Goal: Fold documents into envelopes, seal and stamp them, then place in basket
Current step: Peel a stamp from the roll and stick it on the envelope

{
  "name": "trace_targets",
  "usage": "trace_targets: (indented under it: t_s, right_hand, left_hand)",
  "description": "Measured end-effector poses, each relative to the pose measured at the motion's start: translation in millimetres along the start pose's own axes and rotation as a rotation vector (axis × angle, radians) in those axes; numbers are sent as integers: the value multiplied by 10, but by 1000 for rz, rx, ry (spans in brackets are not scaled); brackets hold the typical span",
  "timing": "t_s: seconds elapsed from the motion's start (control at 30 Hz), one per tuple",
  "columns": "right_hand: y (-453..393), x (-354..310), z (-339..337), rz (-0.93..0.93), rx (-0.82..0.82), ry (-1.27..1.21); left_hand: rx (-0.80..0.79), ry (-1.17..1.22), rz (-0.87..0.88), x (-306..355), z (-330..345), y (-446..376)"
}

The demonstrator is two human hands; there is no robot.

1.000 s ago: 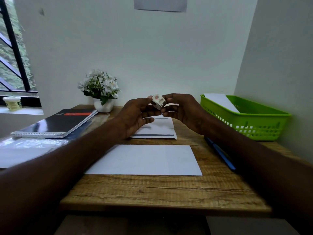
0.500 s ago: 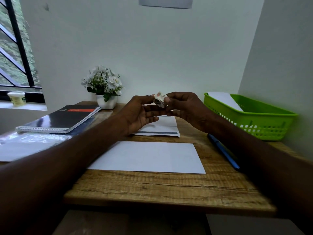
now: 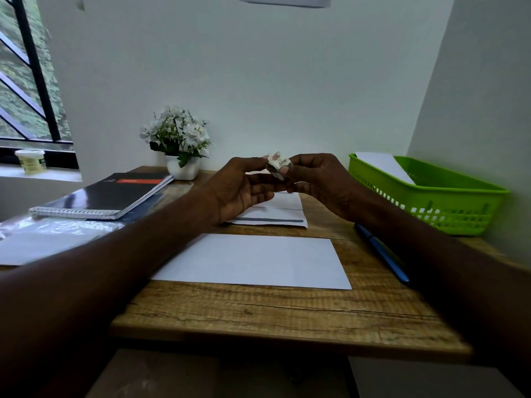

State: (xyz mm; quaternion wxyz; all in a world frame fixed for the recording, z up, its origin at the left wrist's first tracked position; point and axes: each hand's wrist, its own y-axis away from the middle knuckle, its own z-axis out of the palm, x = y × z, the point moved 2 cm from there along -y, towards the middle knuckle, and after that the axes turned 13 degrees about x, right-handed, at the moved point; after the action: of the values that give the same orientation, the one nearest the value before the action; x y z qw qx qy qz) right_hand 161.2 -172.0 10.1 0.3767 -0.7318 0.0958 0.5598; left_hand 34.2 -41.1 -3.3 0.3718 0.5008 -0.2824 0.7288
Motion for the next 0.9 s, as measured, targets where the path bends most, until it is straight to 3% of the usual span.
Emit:
trace_targets:
  t_s: [0.27,0.73,0.9]
  right_hand:
    - [-7,-32,-23,83,-48,-122]
    - [5,9,1,44,-2,28]
    - [0,-16,1,128,-31,-110]
  left_hand:
    - [-1,11,-6,11,-19,-12]
    - [18,-13,-16,-12,-13,-6]
    - [27,-1,-21,-9,-19,-15]
